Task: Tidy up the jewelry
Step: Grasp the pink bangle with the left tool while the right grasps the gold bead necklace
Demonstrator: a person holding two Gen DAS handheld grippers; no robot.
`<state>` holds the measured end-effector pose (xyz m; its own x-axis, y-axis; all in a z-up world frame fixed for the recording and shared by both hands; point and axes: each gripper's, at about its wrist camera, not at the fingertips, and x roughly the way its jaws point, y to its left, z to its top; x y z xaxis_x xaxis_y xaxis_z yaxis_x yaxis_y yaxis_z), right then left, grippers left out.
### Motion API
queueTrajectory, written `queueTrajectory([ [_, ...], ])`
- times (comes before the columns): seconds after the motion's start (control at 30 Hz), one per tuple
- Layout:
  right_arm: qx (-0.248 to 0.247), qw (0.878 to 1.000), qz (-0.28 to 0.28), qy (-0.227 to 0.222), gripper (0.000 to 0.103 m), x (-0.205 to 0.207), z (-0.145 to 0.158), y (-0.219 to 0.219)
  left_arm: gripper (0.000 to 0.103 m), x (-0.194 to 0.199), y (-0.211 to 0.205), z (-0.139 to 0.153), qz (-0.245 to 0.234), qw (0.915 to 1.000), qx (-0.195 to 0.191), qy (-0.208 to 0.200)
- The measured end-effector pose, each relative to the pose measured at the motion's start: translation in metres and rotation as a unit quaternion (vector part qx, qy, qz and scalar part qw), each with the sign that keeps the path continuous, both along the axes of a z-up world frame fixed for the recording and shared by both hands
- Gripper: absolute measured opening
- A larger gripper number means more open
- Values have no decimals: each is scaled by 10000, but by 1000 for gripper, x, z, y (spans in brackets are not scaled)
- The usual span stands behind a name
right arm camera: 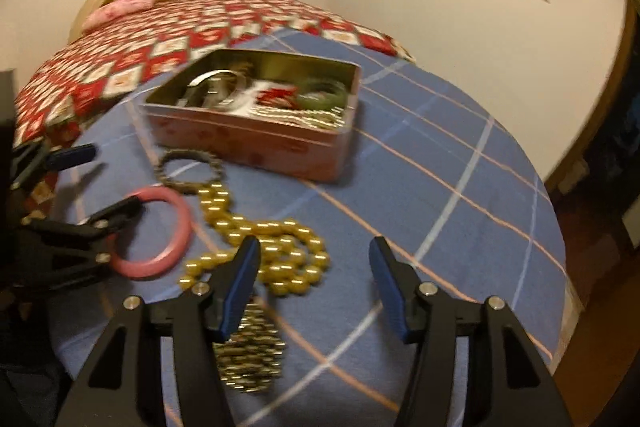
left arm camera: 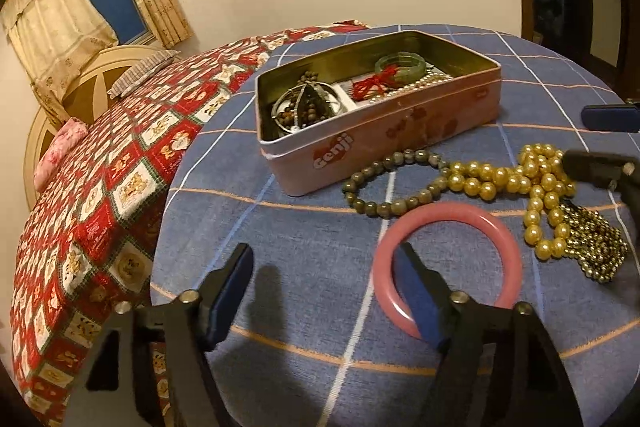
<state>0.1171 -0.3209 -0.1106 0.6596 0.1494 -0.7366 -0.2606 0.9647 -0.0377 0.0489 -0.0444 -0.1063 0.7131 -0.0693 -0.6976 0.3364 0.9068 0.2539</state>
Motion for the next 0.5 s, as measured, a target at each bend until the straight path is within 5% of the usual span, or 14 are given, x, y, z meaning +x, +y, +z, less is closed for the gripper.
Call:
queueTrajectory([
  [0.27,-183,9992,54,351,57,23,-18,10,52,-3,-4,0,-164,9998,-51,70],
  [0.33,-171,9989,27,430,55,29,-20,9,40,-4,-8,0,-250,9996,-56,99],
  [0.4,-53,9988,84,488,39,31,-22,8,27,-7,-12,0,-384,9991,-62,143],
  [0.5,-52,9988,156,452,33,27,-20,9,11,-9,-15,-1,-505,9985,-94,186],
])
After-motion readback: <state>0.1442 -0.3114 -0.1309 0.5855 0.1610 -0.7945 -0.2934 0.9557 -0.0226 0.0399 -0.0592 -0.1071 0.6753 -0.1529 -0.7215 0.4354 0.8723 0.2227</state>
